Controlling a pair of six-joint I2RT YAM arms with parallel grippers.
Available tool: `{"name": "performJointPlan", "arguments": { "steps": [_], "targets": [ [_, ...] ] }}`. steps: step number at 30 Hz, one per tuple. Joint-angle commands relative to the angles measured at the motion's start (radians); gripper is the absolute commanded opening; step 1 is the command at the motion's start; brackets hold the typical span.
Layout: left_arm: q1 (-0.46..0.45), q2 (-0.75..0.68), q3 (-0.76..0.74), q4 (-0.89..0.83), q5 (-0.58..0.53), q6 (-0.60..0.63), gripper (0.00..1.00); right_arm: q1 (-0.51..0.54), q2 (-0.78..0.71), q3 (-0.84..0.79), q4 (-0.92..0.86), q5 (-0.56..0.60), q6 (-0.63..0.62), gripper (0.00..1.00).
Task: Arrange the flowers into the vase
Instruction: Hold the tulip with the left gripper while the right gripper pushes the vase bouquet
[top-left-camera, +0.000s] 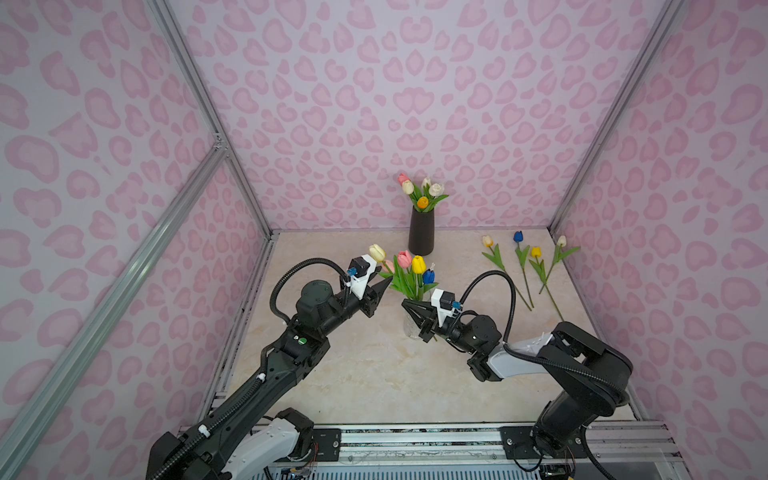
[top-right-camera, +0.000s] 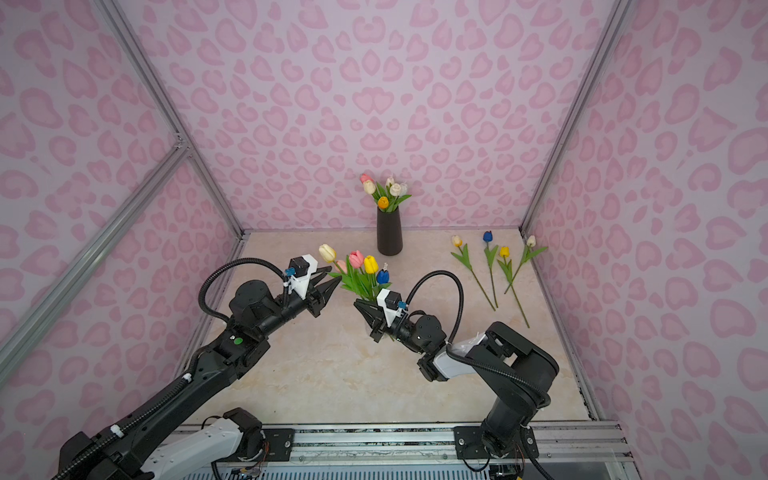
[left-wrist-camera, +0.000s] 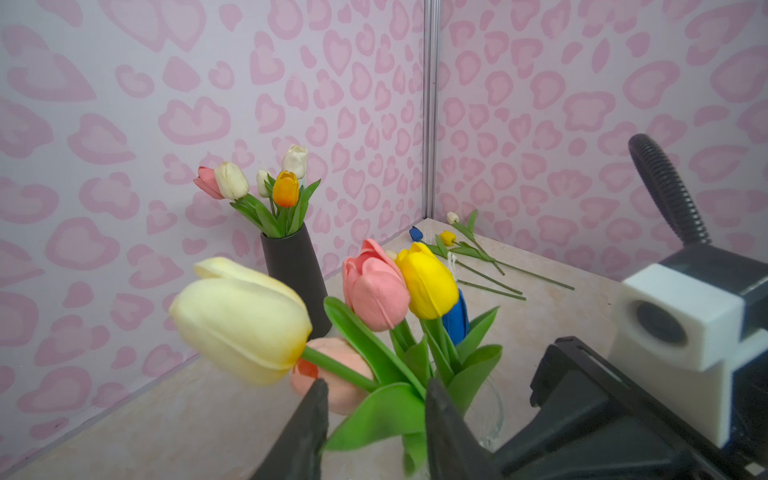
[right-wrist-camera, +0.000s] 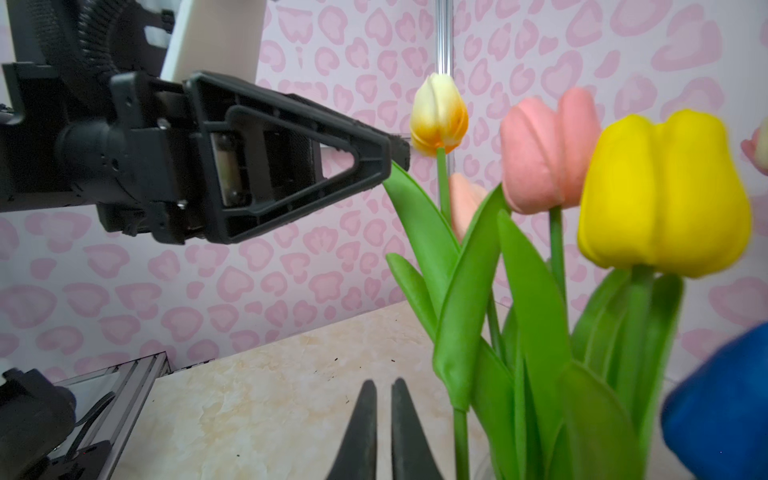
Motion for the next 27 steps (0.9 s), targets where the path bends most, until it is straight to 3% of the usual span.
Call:
{"name": "performJointPlan", "arguments": {
  "steps": [1, 8, 11, 16, 21, 27],
  "targets": [
    [0.000, -0.003, -0.005, 0.026, -0.026, 0.011, 0.29, 0.022, -0.061, -0.020, -0.125, 0.004, -0.077, 0.13],
    [0.000, 0.016, 0.011, 0.015, -0.030, 0.015, 0.19, 0.041, -0.236, -0.040, -0.354, 0.080, -0.085, 0.15],
    [0.000, 0.007, 0.004, 0.017, -0.040, 0.013, 0.19, 0.041, -0.353, 0.001, -0.599, 0.112, -0.079, 0.19],
    [0.000, 0.001, -0.001, 0.020, -0.045, 0.010, 0.19, 0.021, -0.495, 0.070, -0.978, 0.160, -0.078, 0.34],
    [0.000, 0.005, 0.002, 0.020, -0.035, 0.005, 0.18, 0.018, -0.474, 0.231, -1.291, 0.197, -0.135, 0.42],
    [0.000, 0.006, 0.006, 0.024, -0.033, 0.004, 0.18, 0.021, -0.407, 0.365, -1.433, 0.199, -0.141, 0.43]
  ]
}}
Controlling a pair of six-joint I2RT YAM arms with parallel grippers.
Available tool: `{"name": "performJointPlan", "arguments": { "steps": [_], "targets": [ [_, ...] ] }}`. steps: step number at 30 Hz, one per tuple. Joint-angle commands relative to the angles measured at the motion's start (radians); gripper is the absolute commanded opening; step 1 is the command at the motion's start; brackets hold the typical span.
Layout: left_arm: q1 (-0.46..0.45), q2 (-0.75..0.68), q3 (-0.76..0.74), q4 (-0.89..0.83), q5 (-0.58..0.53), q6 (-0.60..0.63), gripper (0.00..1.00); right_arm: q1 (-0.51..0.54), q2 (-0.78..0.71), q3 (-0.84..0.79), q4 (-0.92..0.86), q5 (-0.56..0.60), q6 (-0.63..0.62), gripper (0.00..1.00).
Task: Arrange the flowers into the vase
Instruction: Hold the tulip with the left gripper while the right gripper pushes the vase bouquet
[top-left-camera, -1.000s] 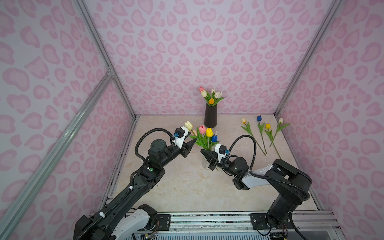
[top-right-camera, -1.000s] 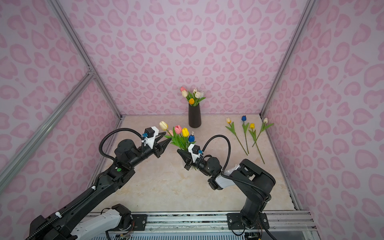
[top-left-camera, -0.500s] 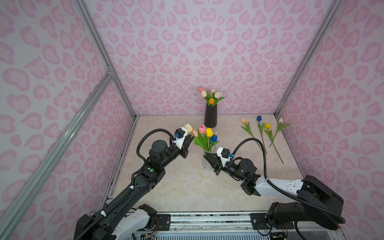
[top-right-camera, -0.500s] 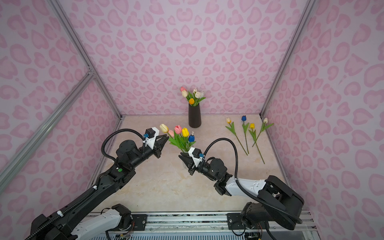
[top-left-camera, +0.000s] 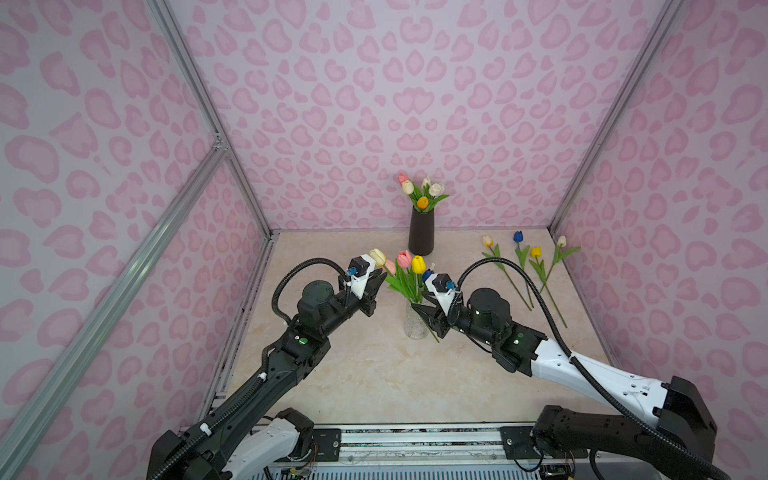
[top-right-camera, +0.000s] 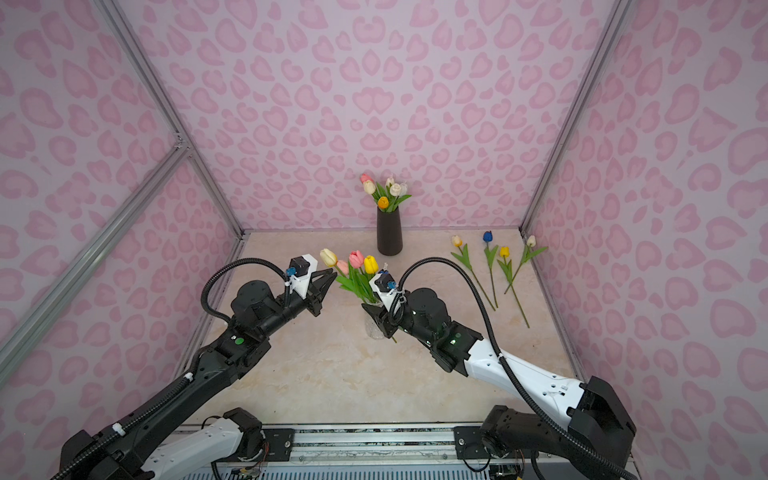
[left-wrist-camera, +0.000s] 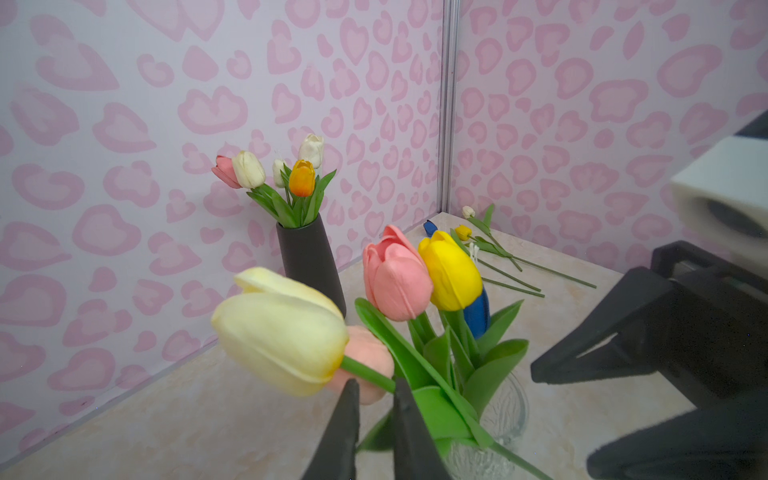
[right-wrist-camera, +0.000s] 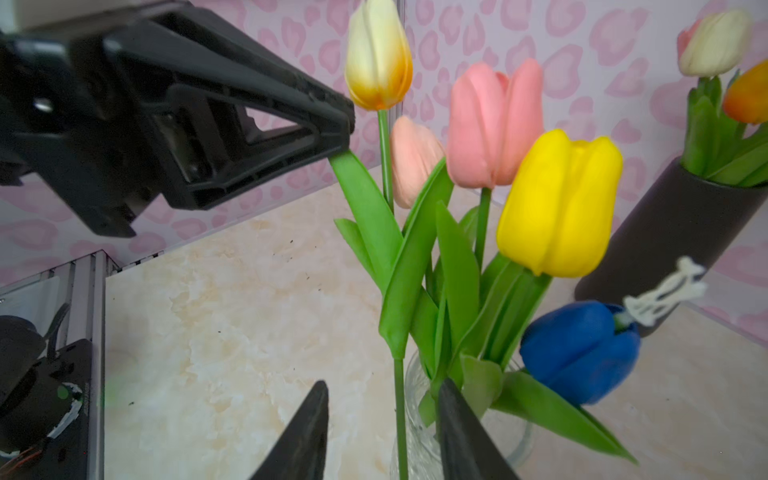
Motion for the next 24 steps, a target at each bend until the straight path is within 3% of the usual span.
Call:
{"name": "performJointPlan", "arguments": {
  "steps": [1, 10, 24],
  "targets": [
    [-0.001, 0.001, 0.009, 0.025, 0.002, -0.002, 0.18, 0.004, 0.037, 0.053, -0.149, 0.003, -0.023, 0.43],
    [0.000, -0.004, 0.011, 0.026, 0.008, -0.002, 0.18, 0.017, 0.139, 0.106, -0.143, 0.003, -0.041, 0.43],
    [0.000, -0.011, 0.010, 0.026, 0.011, 0.002, 0.18, 0.016, 0.185, 0.124, -0.101, 0.039, -0.046, 0.09]
  ]
}}
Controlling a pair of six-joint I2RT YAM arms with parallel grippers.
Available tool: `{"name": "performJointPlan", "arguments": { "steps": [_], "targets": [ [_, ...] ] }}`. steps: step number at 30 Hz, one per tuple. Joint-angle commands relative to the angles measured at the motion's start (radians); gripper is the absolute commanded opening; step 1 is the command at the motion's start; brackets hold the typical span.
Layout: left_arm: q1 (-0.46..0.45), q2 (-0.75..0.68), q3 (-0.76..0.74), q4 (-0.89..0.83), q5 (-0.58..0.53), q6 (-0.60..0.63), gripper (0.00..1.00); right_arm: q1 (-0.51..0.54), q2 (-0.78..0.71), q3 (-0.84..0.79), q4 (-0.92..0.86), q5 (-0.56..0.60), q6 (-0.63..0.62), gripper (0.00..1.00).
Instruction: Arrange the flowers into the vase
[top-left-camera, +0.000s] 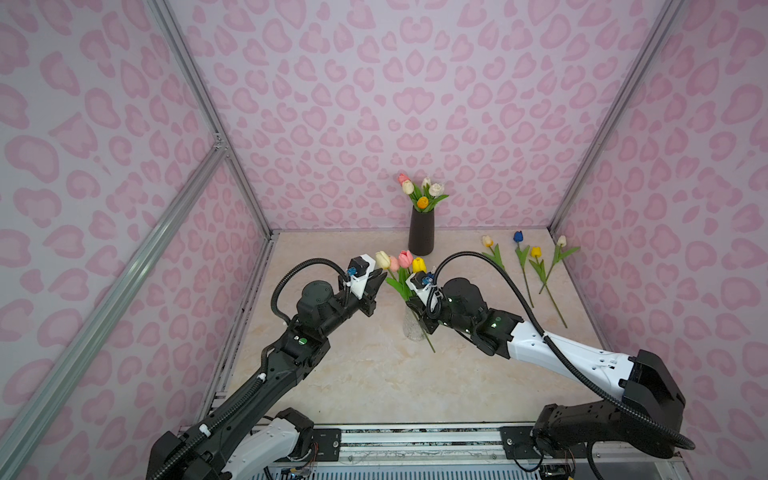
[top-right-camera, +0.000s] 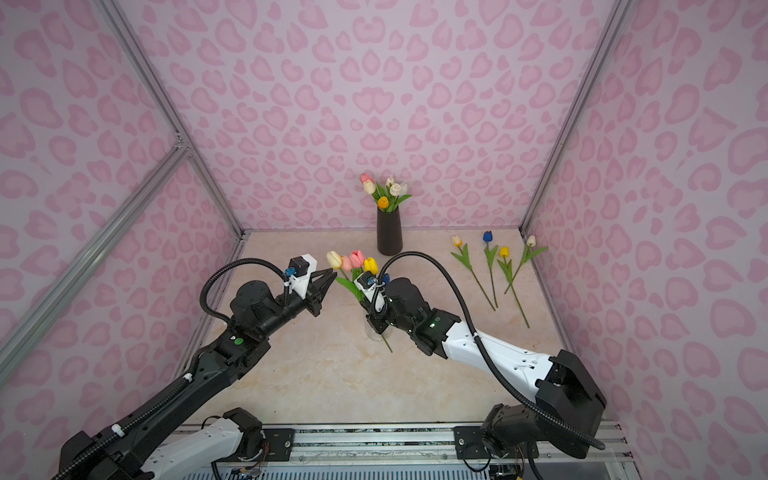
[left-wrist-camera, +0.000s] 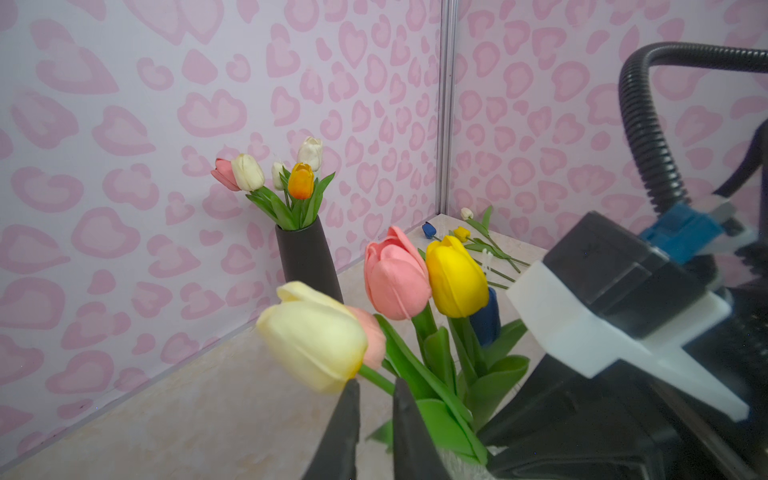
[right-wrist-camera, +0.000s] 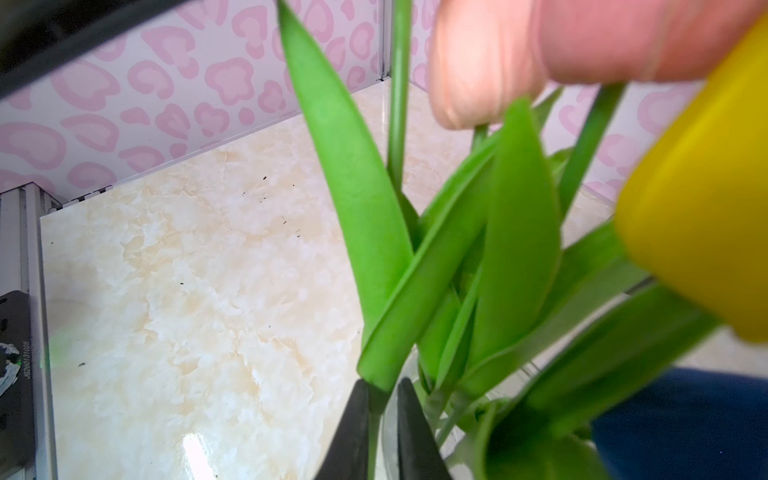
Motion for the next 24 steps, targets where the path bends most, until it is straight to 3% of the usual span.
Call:
{"name": "performJointPlan", "arguments": {
  "steps": [1, 19, 24],
  "targets": [
    [0.000, -0.008, 0.009, 0.028, 0.007, 0.001, 0.18, 0.000, 0.008, 0.002, 0.006, 0.000, -0.001, 0.07],
    [0.000, -0.027, -0.016, 0.036, -0.004, -0.027, 0.17, 0.000, -0.019, -0.034, 0.059, -0.028, 0.003, 0.04],
    [0.000, -0.068, -0.049, 0.034, -0.023, -0.024, 0.19, 0.000, -0.052, -0.075, 0.124, -0.049, 0.008, 0.13]
  ]
}}
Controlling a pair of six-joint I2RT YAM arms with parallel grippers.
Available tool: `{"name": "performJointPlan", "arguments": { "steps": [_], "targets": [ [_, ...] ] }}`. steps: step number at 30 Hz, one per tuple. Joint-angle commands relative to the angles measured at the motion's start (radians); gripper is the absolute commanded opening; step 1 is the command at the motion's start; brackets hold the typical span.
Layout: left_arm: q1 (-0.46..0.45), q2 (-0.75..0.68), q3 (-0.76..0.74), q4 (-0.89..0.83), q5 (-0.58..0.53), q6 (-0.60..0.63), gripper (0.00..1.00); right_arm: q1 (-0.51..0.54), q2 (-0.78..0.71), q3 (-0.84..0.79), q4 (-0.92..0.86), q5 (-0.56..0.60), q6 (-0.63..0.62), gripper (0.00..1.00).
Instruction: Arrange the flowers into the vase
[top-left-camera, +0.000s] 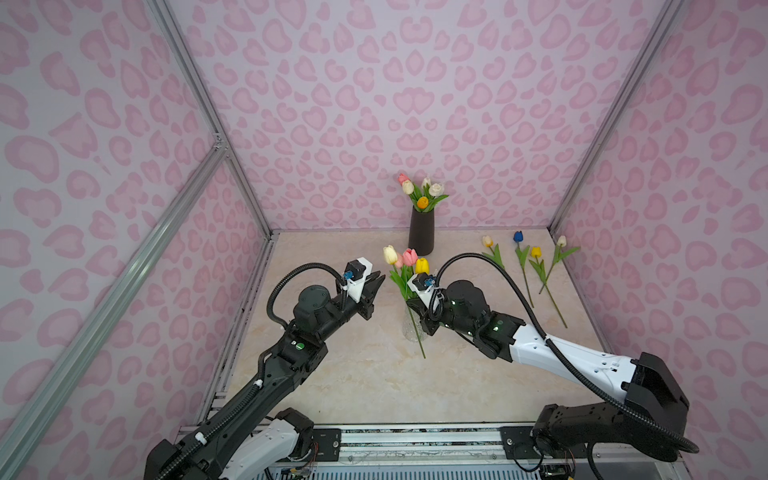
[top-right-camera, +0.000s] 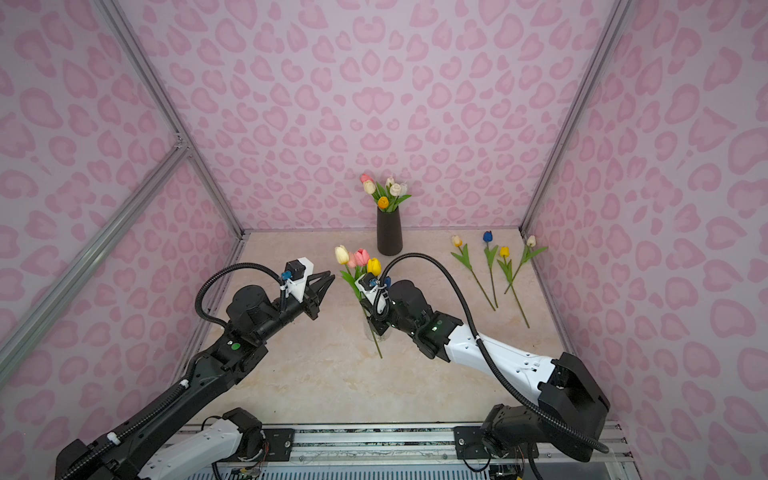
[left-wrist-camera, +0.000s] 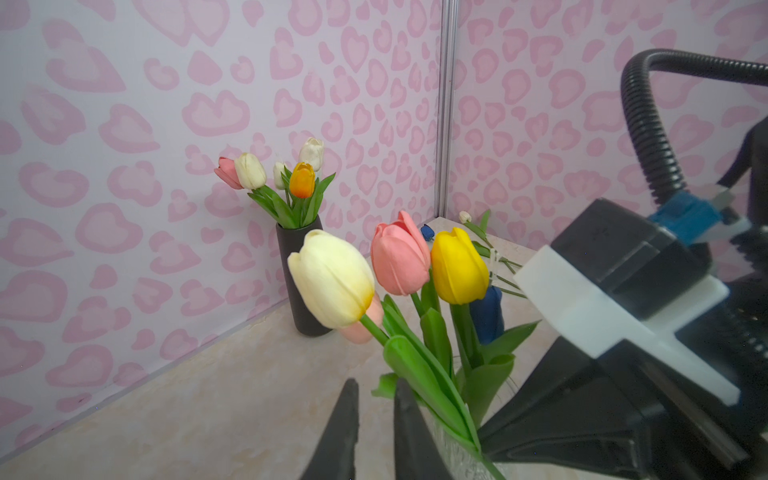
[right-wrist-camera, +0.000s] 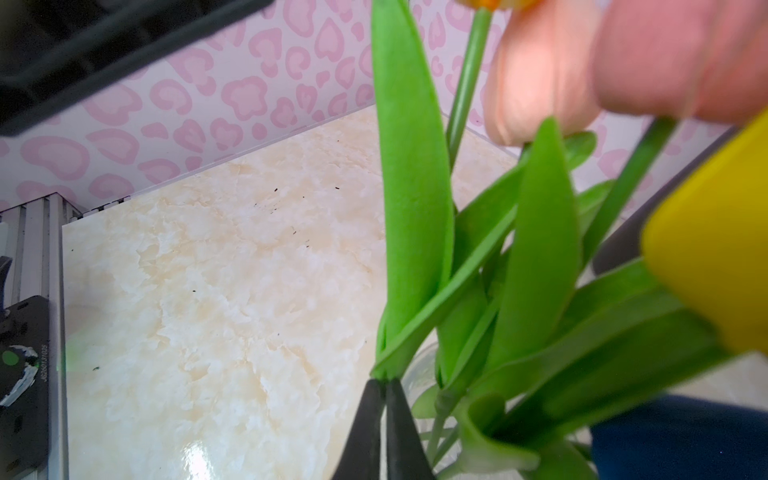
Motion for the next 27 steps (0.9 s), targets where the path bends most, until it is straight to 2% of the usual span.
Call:
{"name": "performJointPlan", "arguments": {
  "steps": [1, 2, 4, 6, 7, 10, 15, 18, 21, 24, 27],
  "targets": [
    [0.000, -0.017, -0.012, 0.028, -0.022, -0.005, 0.19, 0.001, -0.022, -0.027, 0.079, -0.026, 0.007, 0.14],
    [0.000, -0.017, -0.013, 0.026, -0.020, -0.004, 0.19, 0.000, -0.027, -0.034, 0.086, -0.028, 0.008, 0.14],
    [0.000, -0.012, -0.015, 0.026, -0.019, -0.004, 0.19, 0.001, -0.031, -0.031, 0.081, -0.039, -0.001, 0.05],
    [0.000, -0.003, -0.013, 0.027, -0.018, -0.007, 0.19, 0.001, -0.030, -0.031, 0.077, -0.046, -0.006, 0.04],
    [0.000, 0.002, -0.010, 0.026, -0.016, -0.008, 0.19, 0.001, -0.034, -0.032, 0.077, -0.048, -0.005, 0.06],
    [0.000, 0.006, -0.009, 0.027, -0.012, -0.013, 0.19, 0.010, -0.053, -0.042, 0.084, -0.053, -0.009, 0.23],
    [0.000, -0.031, -0.036, 0.048, -0.055, -0.013, 0.19, 0.059, -0.120, -0.067, 0.065, -0.003, -0.050, 0.34],
    [0.000, -0.065, -0.058, 0.053, -0.080, -0.008, 0.21, 0.108, -0.160, -0.062, 0.021, 0.066, -0.053, 0.37],
    [0.000, -0.112, -0.083, 0.044, -0.113, -0.015, 0.23, 0.181, -0.178, -0.035, -0.073, 0.110, -0.004, 0.38],
    [0.000, -0.190, -0.156, 0.057, -0.157, -0.032, 0.28, 0.278, -0.119, -0.007, -0.203, 0.223, 0.072, 0.38],
    [0.000, -0.264, -0.259, 0.063, -0.229, -0.051, 0.35, 0.331, 0.004, 0.016, -0.293, 0.278, 0.158, 0.39]
  ]
}}
